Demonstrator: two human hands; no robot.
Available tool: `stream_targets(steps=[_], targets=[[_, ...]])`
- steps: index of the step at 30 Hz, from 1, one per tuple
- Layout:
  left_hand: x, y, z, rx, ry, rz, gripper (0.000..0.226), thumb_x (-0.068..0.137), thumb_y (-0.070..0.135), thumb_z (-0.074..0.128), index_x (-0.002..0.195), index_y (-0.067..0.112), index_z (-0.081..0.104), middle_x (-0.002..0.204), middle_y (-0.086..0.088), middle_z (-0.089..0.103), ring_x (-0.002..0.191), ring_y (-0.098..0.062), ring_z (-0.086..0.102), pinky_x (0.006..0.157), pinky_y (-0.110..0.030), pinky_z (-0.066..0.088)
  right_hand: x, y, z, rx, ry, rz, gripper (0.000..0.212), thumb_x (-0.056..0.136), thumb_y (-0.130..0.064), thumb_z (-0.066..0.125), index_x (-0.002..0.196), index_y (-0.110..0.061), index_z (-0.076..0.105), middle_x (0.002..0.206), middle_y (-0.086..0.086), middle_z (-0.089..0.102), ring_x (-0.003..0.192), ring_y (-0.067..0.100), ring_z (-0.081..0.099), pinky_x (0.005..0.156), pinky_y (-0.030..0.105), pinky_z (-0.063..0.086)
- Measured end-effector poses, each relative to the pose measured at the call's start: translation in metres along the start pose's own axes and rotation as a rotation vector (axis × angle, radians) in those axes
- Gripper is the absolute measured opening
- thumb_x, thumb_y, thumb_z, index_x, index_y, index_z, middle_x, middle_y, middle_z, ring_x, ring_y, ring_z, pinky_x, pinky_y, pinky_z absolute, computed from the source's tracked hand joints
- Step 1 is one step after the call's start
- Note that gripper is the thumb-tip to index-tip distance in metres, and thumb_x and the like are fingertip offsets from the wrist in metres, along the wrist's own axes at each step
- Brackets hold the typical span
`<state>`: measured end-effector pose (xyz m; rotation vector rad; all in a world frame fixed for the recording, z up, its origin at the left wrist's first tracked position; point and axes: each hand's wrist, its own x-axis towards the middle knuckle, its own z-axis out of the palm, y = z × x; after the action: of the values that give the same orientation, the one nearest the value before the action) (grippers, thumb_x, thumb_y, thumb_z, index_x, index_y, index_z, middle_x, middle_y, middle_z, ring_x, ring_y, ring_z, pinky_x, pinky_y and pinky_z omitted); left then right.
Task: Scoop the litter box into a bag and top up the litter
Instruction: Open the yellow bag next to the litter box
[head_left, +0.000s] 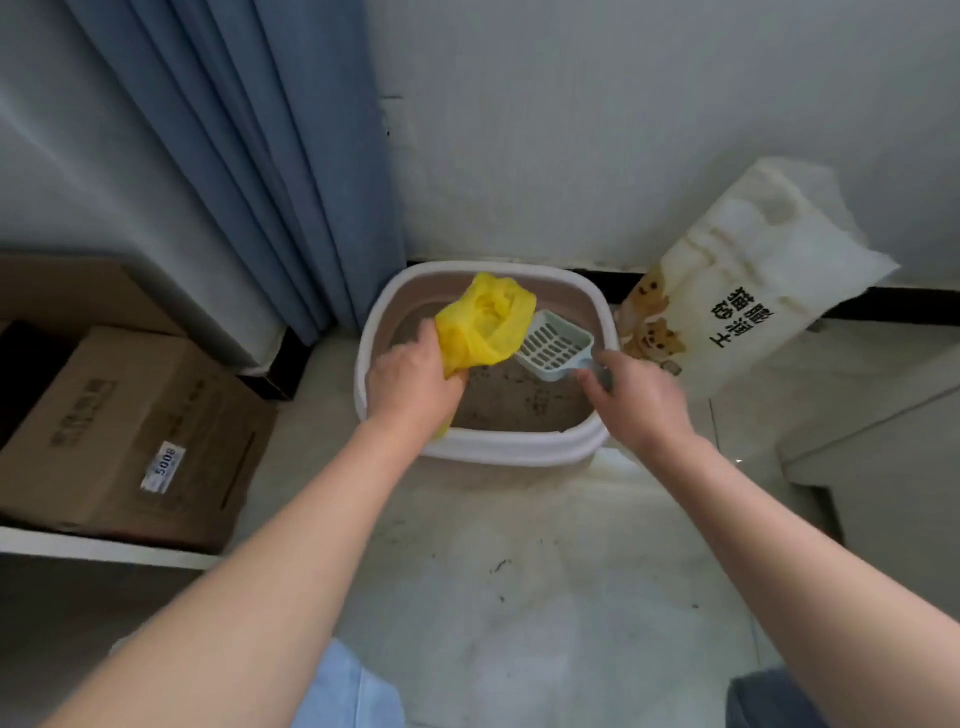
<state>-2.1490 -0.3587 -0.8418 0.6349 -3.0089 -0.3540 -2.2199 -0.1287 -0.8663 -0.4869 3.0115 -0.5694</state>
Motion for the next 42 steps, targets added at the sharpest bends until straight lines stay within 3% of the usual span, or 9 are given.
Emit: stream_targets(steps=[11, 16, 20, 27, 35, 42], targets=[[0.020, -0.020, 0.009, -0.052, -0.065, -0.037, 0.051, 0.091, 0.035, 0.060, 0.132, 0.011, 0.042, 0.113, -0.019, 0.066, 0.101, -0.042, 0.064, 0.072, -0.041, 0.044, 0.019, -0.010, 0.022, 0.045, -0.036, 0.043, 0.032, 0.099, -0.045, 0.047, 0.110, -0.019, 0.062, 0.088, 0.003, 0.070, 0.073, 0.025, 0.063, 0.063, 0.041, 0.057], [0.034, -0.022, 0.007, -0.142, -0.008, -0.017, 0.056, 0.090, 0.036, 0.060, 0.139, 0.014, 0.042, 0.114, -0.018, 0.067, 0.101, -0.042, 0.064, 0.074, -0.042, 0.047, 0.035, -0.020, 0.035, 0.041, -0.052, 0.043, 0.036, 0.099, -0.041, 0.050, 0.124, -0.017, 0.057, 0.095, 0.005, 0.070, 0.079, 0.028, 0.065, 0.062, 0.039, 0.055], [0.027, -0.040, 0.006, -0.083, -0.037, -0.071, 0.050, 0.091, 0.038, 0.061, 0.131, 0.013, 0.046, 0.111, -0.020, 0.067, 0.100, -0.043, 0.064, 0.069, -0.037, 0.039, 0.030, -0.019, 0.052, 0.018, -0.092, 0.048, 0.031, 0.098, -0.036, 0.052, 0.120, -0.014, 0.050, 0.090, 0.005, 0.066, 0.065, 0.023, 0.055, 0.054, 0.035, 0.048], [0.028, -0.052, 0.007, -0.100, -0.077, -0.125, 0.047, 0.090, 0.043, 0.060, 0.124, 0.014, 0.047, 0.115, -0.018, 0.065, 0.104, -0.043, 0.062, 0.071, -0.037, 0.039, 0.057, -0.018, 0.107, -0.042, -0.189, 0.030, 0.025, 0.092, -0.037, 0.060, 0.106, -0.016, 0.057, 0.101, 0.006, 0.066, 0.085, 0.025, 0.062, 0.064, 0.035, 0.051], [0.010, -0.056, 0.005, -0.043, -0.084, -0.093, 0.048, 0.090, 0.043, 0.062, 0.124, 0.014, 0.046, 0.114, -0.017, 0.066, 0.104, -0.042, 0.063, 0.070, -0.037, 0.037, 0.051, -0.027, 0.160, -0.012, -0.265, 0.176, 0.033, 0.092, -0.037, 0.057, 0.114, -0.013, 0.060, 0.110, 0.009, 0.068, 0.100, 0.032, 0.065, 0.083, 0.042, 0.053], [0.005, -0.051, 0.001, -0.043, -0.114, -0.051, 0.049, 0.091, 0.045, 0.059, 0.128, 0.015, 0.045, 0.114, -0.015, 0.067, 0.104, -0.040, 0.064, 0.071, -0.037, 0.039, 0.037, -0.031, 0.172, 0.021, -0.311, 0.237, 0.031, 0.090, -0.039, 0.059, 0.111, -0.017, 0.066, 0.109, 0.006, 0.071, 0.102, 0.030, 0.065, 0.089, 0.041, 0.051]])
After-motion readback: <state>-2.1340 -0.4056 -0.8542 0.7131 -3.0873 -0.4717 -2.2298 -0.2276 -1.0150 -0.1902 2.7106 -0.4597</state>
